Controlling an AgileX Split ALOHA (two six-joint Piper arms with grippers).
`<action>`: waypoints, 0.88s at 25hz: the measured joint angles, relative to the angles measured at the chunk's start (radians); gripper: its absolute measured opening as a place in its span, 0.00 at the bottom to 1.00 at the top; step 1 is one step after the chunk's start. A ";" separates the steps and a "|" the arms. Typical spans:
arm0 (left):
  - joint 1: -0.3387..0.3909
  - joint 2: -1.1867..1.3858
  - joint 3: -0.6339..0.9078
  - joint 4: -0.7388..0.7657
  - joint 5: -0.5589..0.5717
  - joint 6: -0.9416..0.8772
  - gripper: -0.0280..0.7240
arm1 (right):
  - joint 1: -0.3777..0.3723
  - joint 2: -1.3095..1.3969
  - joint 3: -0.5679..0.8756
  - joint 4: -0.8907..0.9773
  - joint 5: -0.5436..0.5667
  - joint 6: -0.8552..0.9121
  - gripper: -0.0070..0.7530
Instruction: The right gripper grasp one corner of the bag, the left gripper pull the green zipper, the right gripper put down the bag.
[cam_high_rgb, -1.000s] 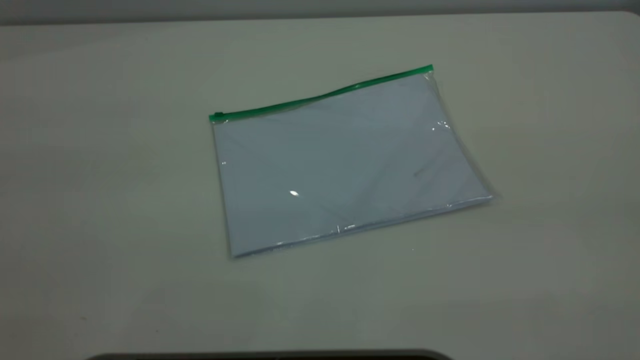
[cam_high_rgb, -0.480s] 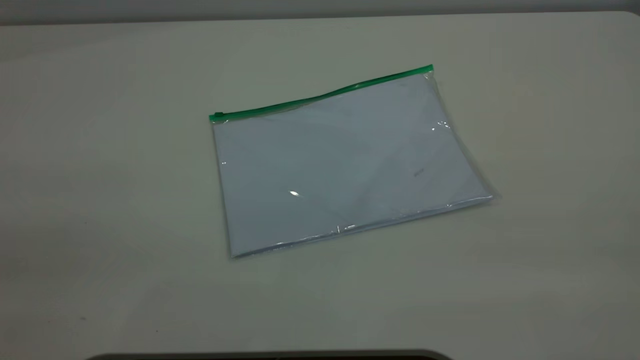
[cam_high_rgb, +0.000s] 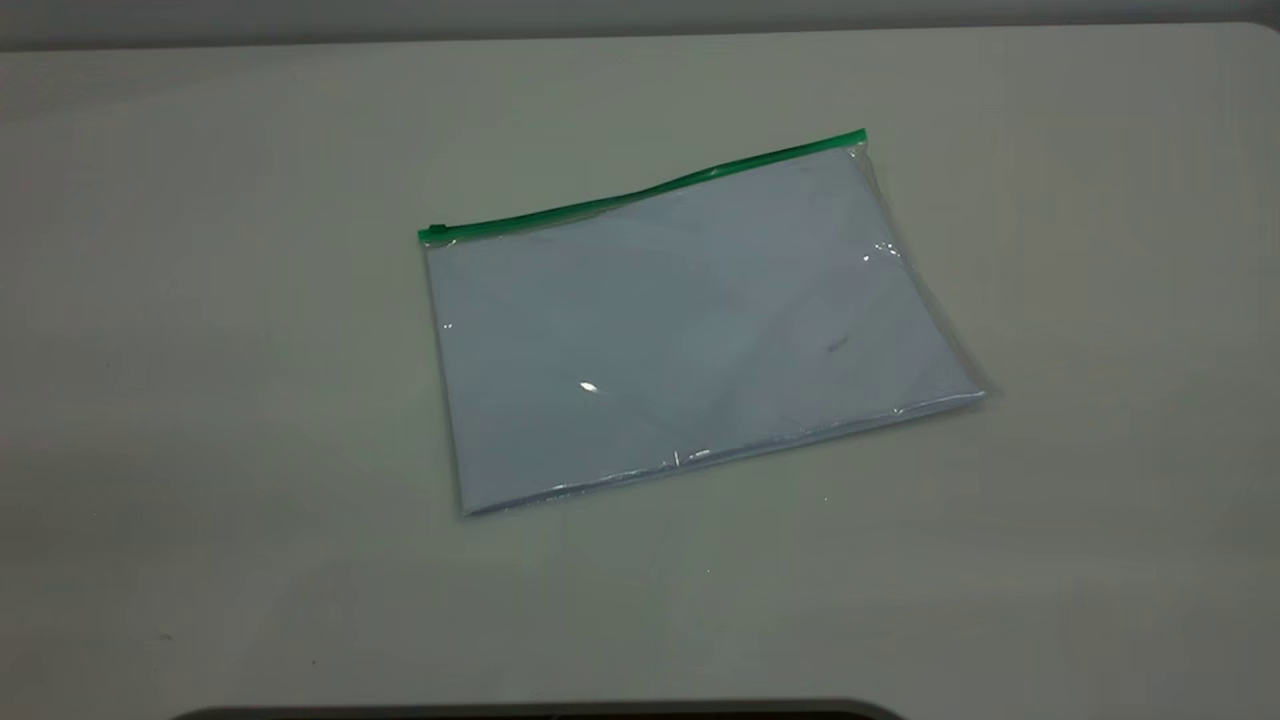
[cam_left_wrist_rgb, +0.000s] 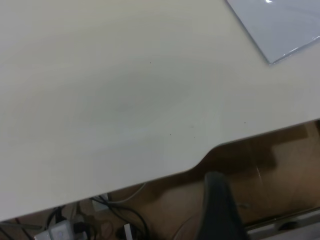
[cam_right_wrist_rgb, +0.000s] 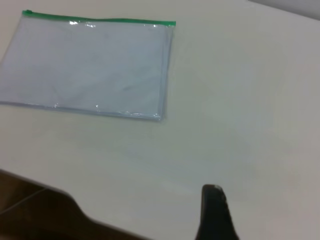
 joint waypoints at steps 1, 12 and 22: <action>0.000 0.000 0.000 0.000 0.000 0.000 0.79 | 0.000 0.000 0.009 0.000 -0.010 0.001 0.73; 0.000 -0.001 0.000 -0.001 -0.002 -0.001 0.79 | 0.000 0.000 0.014 -0.003 -0.029 0.004 0.73; 0.037 -0.043 0.000 -0.006 -0.003 -0.001 0.79 | 0.000 0.000 0.014 -0.003 -0.029 0.004 0.72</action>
